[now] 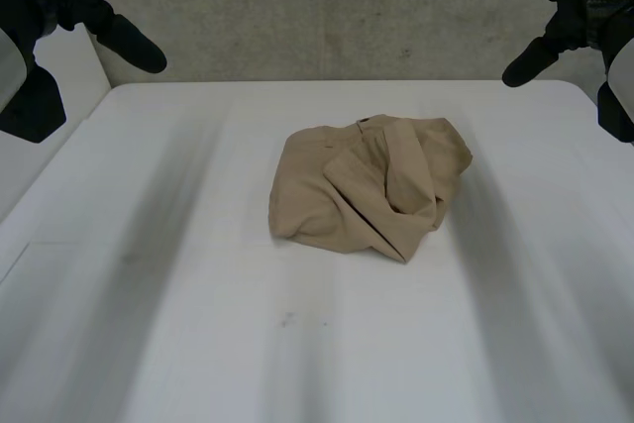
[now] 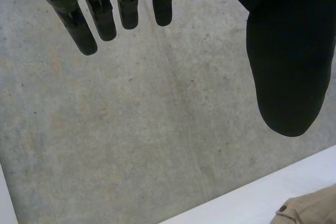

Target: Fold the shorts.

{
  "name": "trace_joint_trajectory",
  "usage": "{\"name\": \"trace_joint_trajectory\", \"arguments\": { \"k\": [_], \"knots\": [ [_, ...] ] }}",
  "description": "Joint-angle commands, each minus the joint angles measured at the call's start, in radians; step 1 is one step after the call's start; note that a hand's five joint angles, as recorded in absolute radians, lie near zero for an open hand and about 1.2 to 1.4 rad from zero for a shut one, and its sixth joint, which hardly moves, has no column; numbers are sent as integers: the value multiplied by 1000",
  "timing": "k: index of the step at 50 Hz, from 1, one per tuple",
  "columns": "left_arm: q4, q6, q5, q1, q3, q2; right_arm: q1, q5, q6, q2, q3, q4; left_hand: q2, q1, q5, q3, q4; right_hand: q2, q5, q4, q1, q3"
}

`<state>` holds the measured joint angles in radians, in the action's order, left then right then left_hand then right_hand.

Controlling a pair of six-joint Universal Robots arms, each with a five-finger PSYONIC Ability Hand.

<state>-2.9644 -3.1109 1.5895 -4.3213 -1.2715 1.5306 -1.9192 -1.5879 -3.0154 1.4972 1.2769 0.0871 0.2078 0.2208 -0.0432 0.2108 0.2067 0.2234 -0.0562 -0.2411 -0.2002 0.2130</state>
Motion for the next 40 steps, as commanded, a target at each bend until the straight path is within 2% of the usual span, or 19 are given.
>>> {"name": "trace_joint_trajectory", "arguments": {
  "k": [1, 12, 16, 19, 20, 24, 27, 32, 36, 40],
  "knots": [
    [11, -2, -2, 0, 1, 23, -4, -12, 27, -12, -7, 10, -30, -43, 39, -33, -28, -49, 56, 67, 26, -38],
    [13, -2, -2, 2, 0, 54, 3, -14, 49, -14, -4, 11, -33, -46, 43, -36, -32, -49, 56, 67, 26, -38],
    [7, -6, -5, 3, -15, 60, 3, 9, 65, -21, -7, 17, -33, -46, 43, -36, -32, -49, 56, 67, 26, -38],
    [4, -21, -6, 14, -29, 82, 0, 58, 124, -32, -10, 54, -33, -46, 43, -36, -32, -49, 56, 67, 26, -38],
    [2, -29, -6, 18, -32, 89, 0, 100, 191, -55, -14, 110, -33, -46, 42, -36, -31, -49, 56, 67, 26, -38],
    [-5, -93, -17, 58, -51, 161, 0, 170, 381, -153, -11, 276, -6, -19, 16, -9, -5, -49, 56, 67, 26, -38],
    [-22, -144, -26, 87, -72, 247, -11, 177, 426, -186, 10, 312, 14, 1, -5, 11, 16, -49, 56, 67, 26, -38],
    [-84, -161, -23, 153, -91, 431, 0, 177, 409, -192, 133, 229, 108, 95, -98, 105, 109, -49, 56, 67, 26, -38],
    [-123, -160, -25, 163, -88, 555, 3, 183, 409, -195, 261, 108, 231, 218, -221, 228, 232, -49, 56, 67, 26, -38],
    [-200, -163, -26, 166, -72, 667, 3, 189, 411, -198, 378, -7, 243, 230, -234, 240, 245, -49, 56, 67, 26, -38]
  ]
}}
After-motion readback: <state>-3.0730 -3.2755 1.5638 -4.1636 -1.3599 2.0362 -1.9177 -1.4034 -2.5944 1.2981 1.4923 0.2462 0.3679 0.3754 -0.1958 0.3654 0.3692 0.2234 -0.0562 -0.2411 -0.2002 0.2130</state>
